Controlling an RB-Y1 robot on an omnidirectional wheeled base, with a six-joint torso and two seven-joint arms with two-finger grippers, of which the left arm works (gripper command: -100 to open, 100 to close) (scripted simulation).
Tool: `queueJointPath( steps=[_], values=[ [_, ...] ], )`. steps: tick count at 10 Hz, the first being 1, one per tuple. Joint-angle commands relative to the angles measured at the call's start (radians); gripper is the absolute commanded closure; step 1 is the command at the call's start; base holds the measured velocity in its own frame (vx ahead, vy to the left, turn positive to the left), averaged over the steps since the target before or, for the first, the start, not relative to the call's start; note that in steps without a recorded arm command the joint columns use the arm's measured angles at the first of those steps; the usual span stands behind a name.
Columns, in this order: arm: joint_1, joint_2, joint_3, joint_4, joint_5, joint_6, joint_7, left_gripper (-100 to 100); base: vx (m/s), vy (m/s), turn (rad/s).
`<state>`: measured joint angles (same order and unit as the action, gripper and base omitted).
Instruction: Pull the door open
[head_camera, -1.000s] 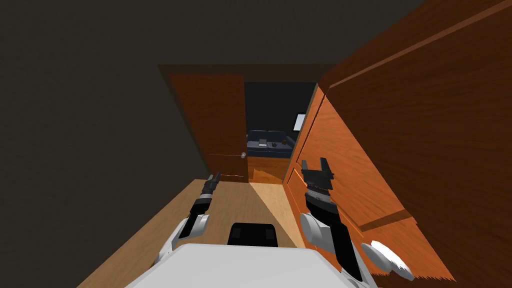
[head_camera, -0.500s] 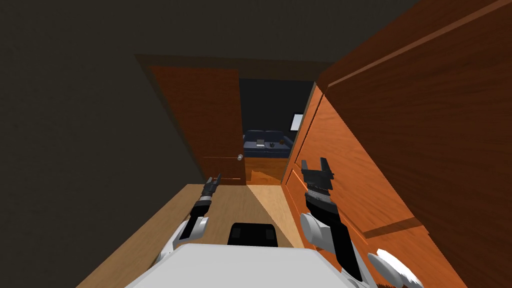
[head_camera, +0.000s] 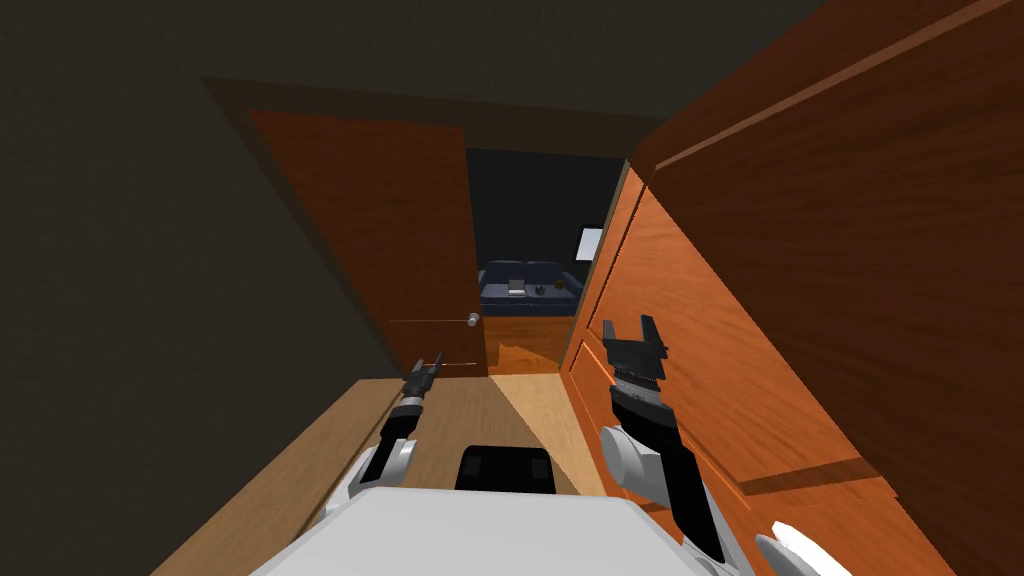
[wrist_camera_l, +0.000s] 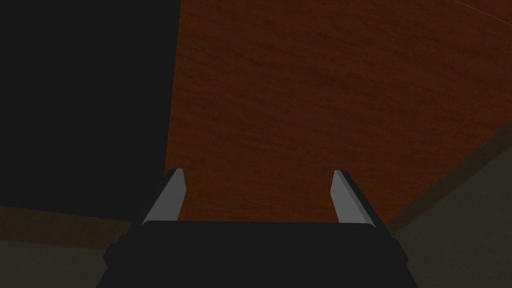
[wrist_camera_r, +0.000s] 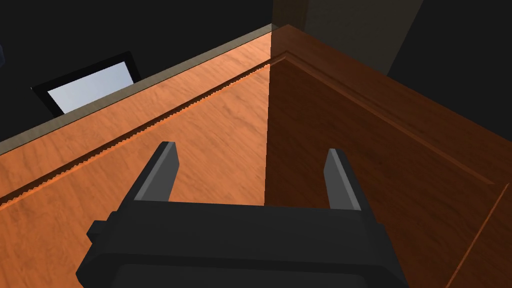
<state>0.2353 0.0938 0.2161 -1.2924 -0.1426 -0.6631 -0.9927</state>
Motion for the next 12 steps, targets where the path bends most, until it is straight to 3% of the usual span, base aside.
queueJointPath(
  steps=[1, 12],
  values=[
    [-0.008, -0.003, 0.007, 0.034, -0.008, -0.012, -0.034, -100, 0.098, -0.006, -0.070],
    [-0.064, -0.022, 0.057, 0.257, -0.057, -0.080, -0.234, -100, 0.109, 0.004, -0.073]
  ],
)
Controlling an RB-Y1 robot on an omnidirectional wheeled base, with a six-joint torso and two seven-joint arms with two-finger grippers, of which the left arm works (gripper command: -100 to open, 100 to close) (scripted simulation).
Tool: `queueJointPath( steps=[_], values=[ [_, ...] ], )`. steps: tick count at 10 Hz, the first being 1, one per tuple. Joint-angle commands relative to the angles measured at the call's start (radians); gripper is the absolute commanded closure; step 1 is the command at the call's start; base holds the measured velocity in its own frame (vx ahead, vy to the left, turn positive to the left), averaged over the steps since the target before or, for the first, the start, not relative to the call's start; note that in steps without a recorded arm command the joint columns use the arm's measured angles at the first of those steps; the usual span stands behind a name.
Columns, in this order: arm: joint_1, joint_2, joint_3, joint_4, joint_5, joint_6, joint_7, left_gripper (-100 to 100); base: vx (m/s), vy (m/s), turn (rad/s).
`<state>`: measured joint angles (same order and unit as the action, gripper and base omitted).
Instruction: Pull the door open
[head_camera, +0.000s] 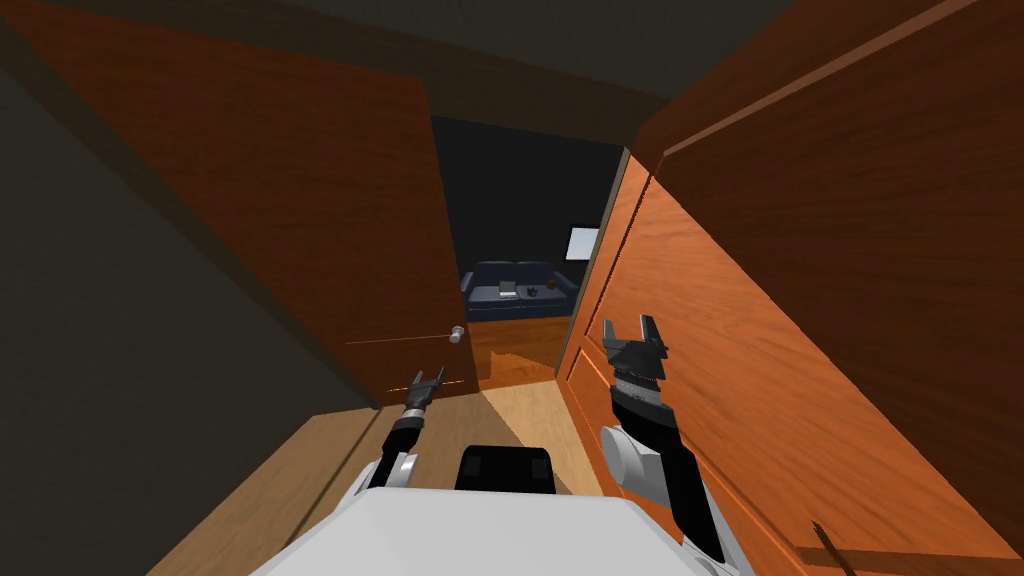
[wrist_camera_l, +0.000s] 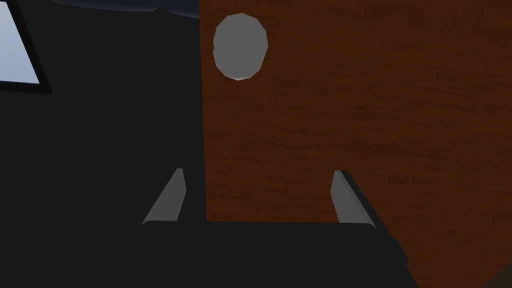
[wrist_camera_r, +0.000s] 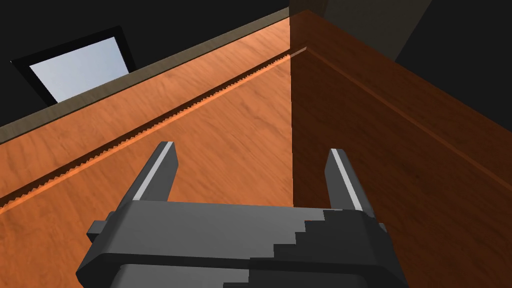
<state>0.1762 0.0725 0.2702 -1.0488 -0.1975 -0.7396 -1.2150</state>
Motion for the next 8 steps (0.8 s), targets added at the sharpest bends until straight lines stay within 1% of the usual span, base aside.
queueJointPath(
  steps=[1, 3, 5, 6, 7, 8],
  values=[
    [-0.012, -0.004, 0.009, 0.039, -0.008, -0.012, -0.035, -100, 0.119, -0.006, -0.081],
    [-0.016, -0.007, 0.013, 0.058, -0.012, -0.018, -0.052, -100, 0.080, 0.013, -0.043],
    [-0.025, -0.013, 0.021, 0.095, -0.020, -0.029, -0.085, -100, 0.081, 0.015, -0.064],
    [-0.023, -0.012, 0.019, 0.085, -0.018, -0.026, -0.075, -100, 0.046, 0.008, -0.012],
    [-0.021, 0.000, 0.029, 0.099, -0.011, -0.038, -0.072, -100, 0.098, -0.014, -0.098],
    [-0.020, 0.004, 0.032, 0.103, -0.009, -0.041, -0.070, -100, 0.161, 0.006, -0.074]
  ],
)
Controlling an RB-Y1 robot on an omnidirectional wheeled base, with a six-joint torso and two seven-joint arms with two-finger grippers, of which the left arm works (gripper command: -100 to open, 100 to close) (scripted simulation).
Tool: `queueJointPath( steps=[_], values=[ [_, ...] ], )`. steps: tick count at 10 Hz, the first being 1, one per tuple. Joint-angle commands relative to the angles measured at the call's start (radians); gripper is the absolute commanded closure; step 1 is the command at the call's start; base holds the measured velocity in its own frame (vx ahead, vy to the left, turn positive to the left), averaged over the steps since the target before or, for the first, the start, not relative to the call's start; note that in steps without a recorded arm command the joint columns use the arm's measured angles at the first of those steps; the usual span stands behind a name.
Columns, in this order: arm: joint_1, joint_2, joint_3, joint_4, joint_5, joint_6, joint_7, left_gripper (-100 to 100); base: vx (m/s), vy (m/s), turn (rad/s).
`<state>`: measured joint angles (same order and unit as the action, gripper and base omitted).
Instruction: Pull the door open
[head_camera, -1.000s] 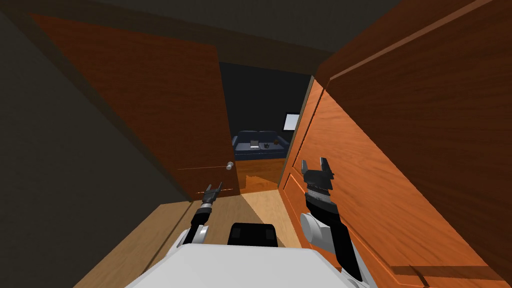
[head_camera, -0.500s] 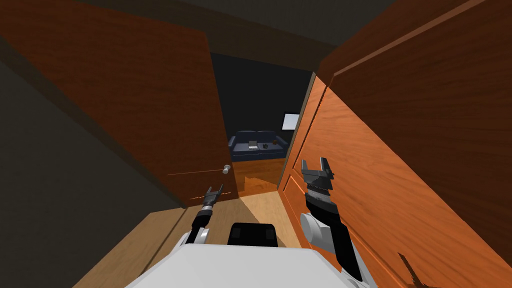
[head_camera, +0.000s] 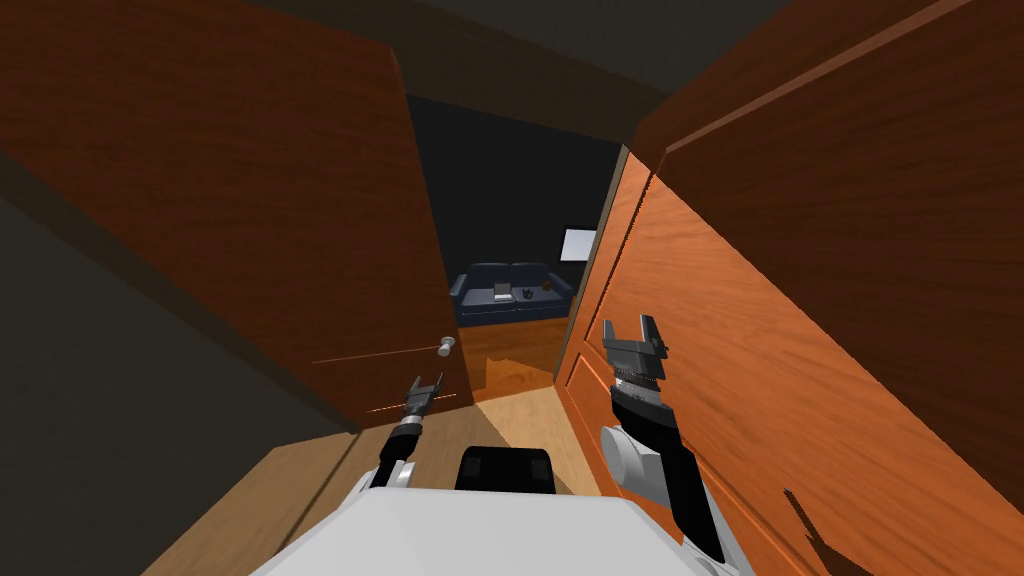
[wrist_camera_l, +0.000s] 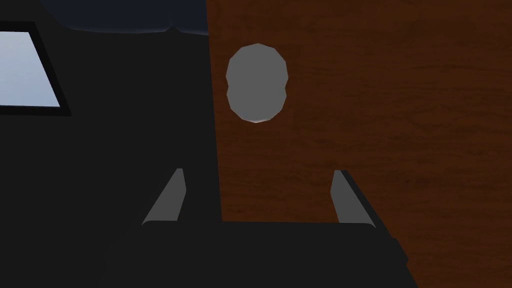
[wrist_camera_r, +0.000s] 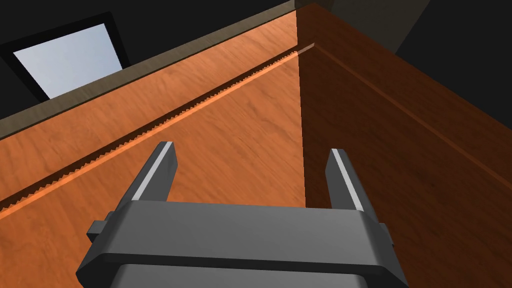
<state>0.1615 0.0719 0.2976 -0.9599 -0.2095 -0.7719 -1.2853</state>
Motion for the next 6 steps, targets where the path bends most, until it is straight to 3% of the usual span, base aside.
queueJointPath(
  steps=[1, 6],
  values=[
    [-0.003, 0.013, 0.011, 0.023, 0.008, -0.016, 0.004, -100, 0.169, 0.008, -0.065],
    [0.009, 0.054, 0.048, 0.070, 0.034, -0.057, 0.028, -100, 0.200, 0.002, -0.094]
  ],
)
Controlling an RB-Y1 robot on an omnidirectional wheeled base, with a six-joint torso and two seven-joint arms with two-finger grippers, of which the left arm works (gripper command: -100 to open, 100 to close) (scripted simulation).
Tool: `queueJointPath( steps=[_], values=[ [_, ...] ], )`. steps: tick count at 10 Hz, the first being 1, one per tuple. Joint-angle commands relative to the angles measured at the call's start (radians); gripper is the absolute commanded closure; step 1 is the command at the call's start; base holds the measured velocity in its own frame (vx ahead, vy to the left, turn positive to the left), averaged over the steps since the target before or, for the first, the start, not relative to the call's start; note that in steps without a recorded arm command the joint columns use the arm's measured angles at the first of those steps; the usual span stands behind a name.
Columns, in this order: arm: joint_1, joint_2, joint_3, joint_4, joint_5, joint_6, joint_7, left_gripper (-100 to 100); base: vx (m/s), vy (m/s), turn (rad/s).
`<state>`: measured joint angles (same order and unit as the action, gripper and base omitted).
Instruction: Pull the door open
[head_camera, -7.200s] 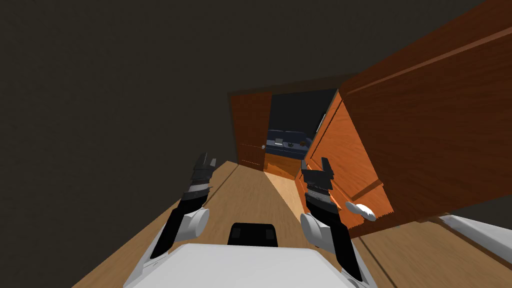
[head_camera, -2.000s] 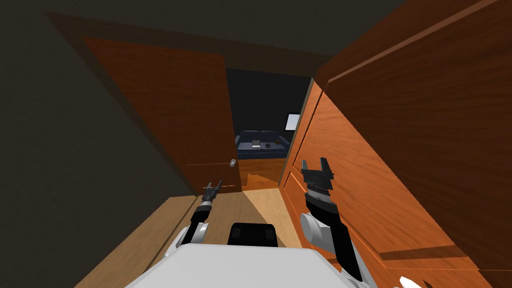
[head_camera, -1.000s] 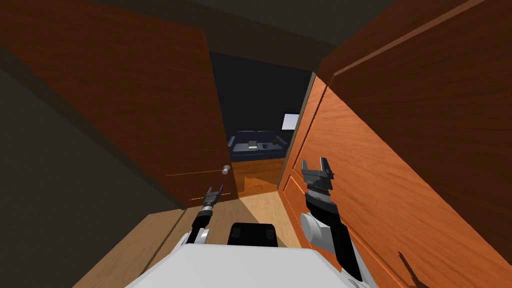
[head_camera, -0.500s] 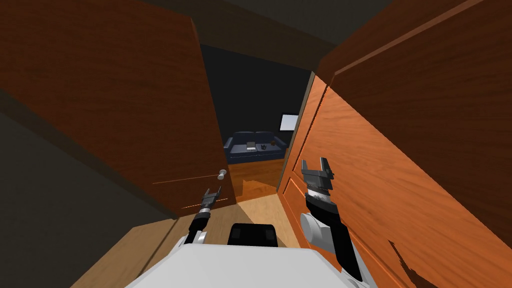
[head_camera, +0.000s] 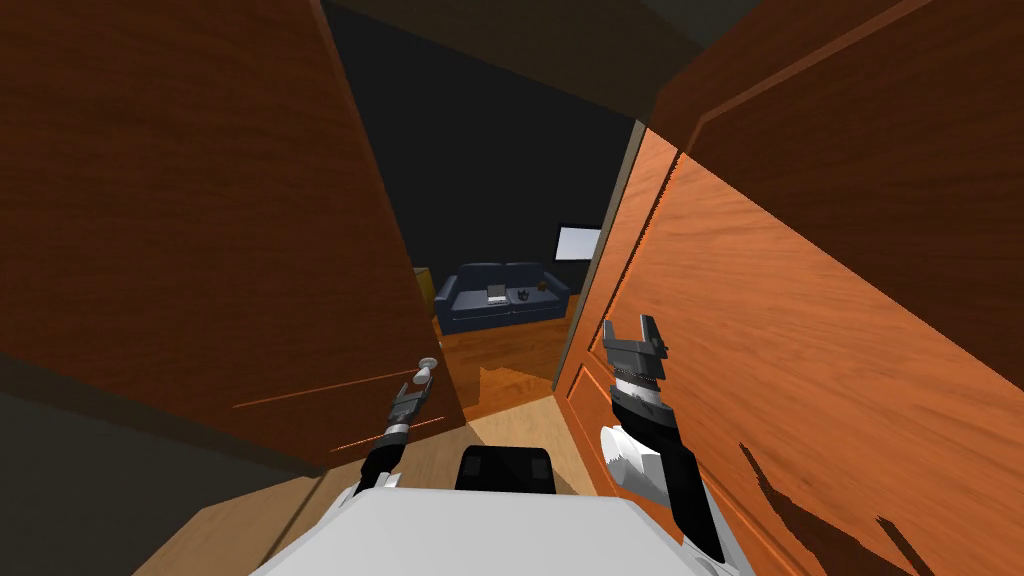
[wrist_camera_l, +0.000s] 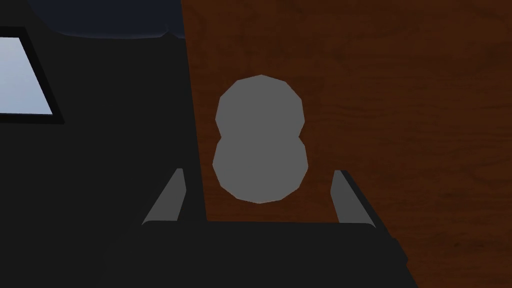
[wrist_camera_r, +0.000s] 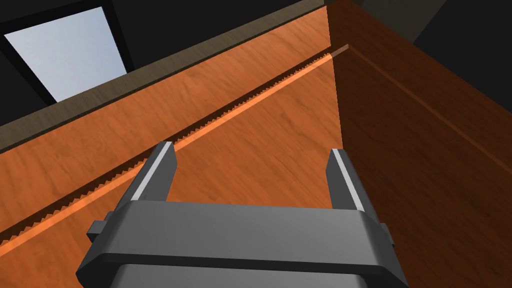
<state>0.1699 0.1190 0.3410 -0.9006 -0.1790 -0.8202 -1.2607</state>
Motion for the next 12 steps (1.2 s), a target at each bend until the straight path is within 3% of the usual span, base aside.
queueJointPath(
  steps=[1, 2, 3, 8, 12],
  values=[
    [0.002, 0.015, 0.012, 0.021, 0.009, -0.017, 0.008, -100, 0.209, 0.011, -0.093],
    [-0.004, 0.013, 0.009, 0.025, 0.007, -0.015, 0.004, -100, 0.092, 0.009, -0.017],
    [-0.004, 0.013, 0.009, 0.025, 0.007, -0.015, 0.004, 100, -0.012, 0.002, 0.024],
    [-0.004, 0.013, 0.009, 0.025, 0.007, -0.015, 0.004, 100, -0.017, -0.001, -0.003],
    [-0.001, 0.018, -0.001, 0.028, 0.039, -0.013, 0.106, 100, -0.035, 0.013, -0.058]
  ],
)
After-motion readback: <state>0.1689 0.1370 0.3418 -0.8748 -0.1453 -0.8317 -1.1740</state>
